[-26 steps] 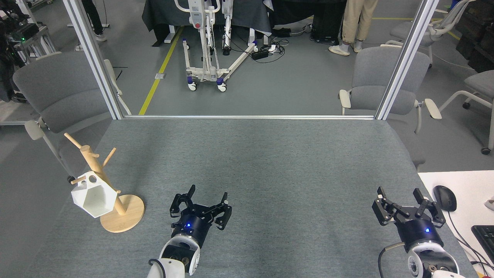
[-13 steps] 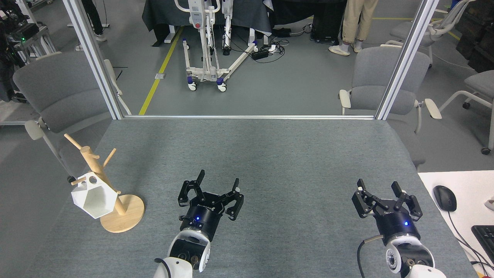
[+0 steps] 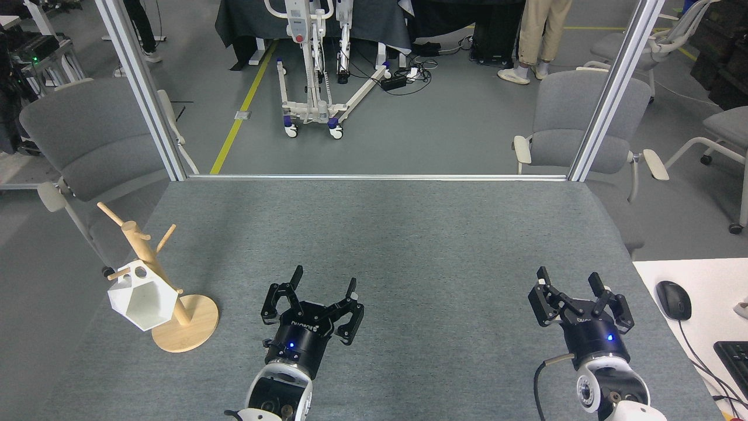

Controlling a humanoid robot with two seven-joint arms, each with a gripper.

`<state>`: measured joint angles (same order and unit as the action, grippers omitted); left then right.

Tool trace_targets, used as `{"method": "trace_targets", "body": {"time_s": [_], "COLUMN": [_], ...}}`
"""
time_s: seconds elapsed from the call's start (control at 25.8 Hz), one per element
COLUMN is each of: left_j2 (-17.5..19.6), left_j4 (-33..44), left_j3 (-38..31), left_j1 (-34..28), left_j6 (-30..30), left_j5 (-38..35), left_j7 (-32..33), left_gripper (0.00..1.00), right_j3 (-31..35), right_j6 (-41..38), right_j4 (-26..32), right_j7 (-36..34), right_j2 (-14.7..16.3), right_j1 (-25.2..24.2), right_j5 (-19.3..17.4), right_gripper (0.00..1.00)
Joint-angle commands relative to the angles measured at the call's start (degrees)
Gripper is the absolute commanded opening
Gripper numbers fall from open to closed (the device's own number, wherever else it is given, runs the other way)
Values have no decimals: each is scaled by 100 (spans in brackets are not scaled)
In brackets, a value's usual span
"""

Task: Hang cup on storage rack

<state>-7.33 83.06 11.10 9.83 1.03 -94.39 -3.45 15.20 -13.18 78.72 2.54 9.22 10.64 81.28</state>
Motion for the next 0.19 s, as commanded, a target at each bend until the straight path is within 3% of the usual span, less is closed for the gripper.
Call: {"method": "trace_targets", "body": {"time_s": [0.0, 0.15], "left_j2": [-5, -14], "left_j4": [-9, -35], "left_j3": [-11, -82], "left_j1": [-25, -25], "left_j6": [-33, -24], "left_j5": [9, 88], "left_j7": [20, 55], "left_gripper": [99, 99], "right_j3": [27, 36], "right_j6": [-26, 35], "right_j4": [337, 416], "right_j7": [1, 9], "right_j2": [-17, -113], "right_j1": [-369, -457], "right_j5": [2, 20], "right_gripper": [100, 100]}}
